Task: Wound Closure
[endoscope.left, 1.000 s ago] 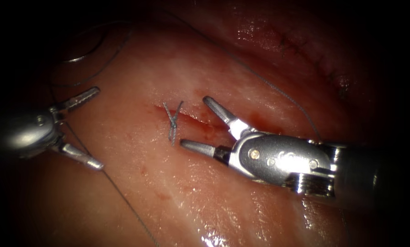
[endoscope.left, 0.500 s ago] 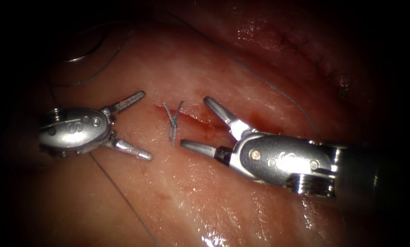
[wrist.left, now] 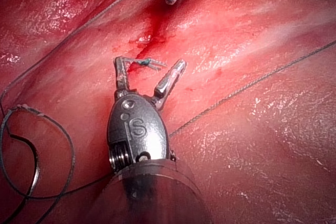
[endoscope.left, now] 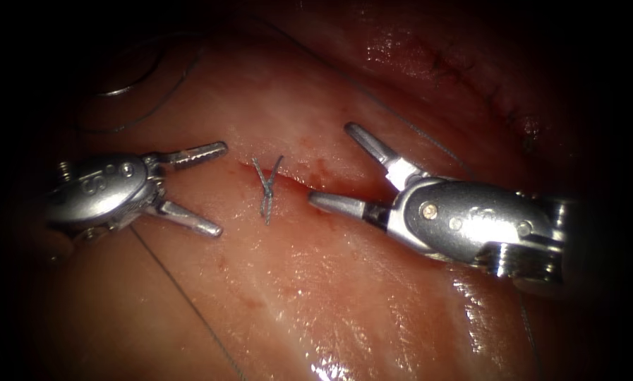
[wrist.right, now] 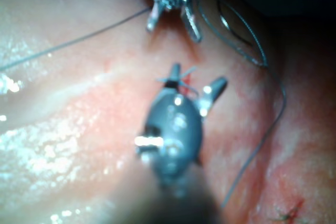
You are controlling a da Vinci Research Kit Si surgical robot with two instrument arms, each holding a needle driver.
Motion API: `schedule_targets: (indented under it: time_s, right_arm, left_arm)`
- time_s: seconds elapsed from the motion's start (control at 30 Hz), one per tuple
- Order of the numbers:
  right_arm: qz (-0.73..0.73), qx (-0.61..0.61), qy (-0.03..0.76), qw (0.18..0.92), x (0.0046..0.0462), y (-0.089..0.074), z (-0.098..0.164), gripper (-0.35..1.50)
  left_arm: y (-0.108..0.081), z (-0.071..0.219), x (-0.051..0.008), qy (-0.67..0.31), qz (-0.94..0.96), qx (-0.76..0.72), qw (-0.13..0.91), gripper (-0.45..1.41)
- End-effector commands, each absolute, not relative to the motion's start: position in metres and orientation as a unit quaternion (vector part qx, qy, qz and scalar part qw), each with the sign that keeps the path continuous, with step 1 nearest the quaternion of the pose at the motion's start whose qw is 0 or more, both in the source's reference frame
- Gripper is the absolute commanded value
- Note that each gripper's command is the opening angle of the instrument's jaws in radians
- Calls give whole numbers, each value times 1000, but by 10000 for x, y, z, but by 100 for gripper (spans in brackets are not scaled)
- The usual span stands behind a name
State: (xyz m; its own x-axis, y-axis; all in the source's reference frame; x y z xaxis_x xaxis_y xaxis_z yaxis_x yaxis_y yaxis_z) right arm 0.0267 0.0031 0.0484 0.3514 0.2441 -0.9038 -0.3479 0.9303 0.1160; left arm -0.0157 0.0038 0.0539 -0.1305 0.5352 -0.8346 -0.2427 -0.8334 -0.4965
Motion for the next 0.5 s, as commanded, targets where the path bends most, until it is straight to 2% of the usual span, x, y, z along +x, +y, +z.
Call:
schedule_targets:
  time_s: [0.03, 0.5]
  right_arm:
    - [182, -47, 542, 819, 273, 32, 493, 116]
    - [202, 0, 507, 838, 268, 21, 535, 109]
  left_arm:
    - [31, 545, -161, -123, 744, -604, 256, 62]
    - [53, 526, -86, -40, 834, -481, 267, 71]
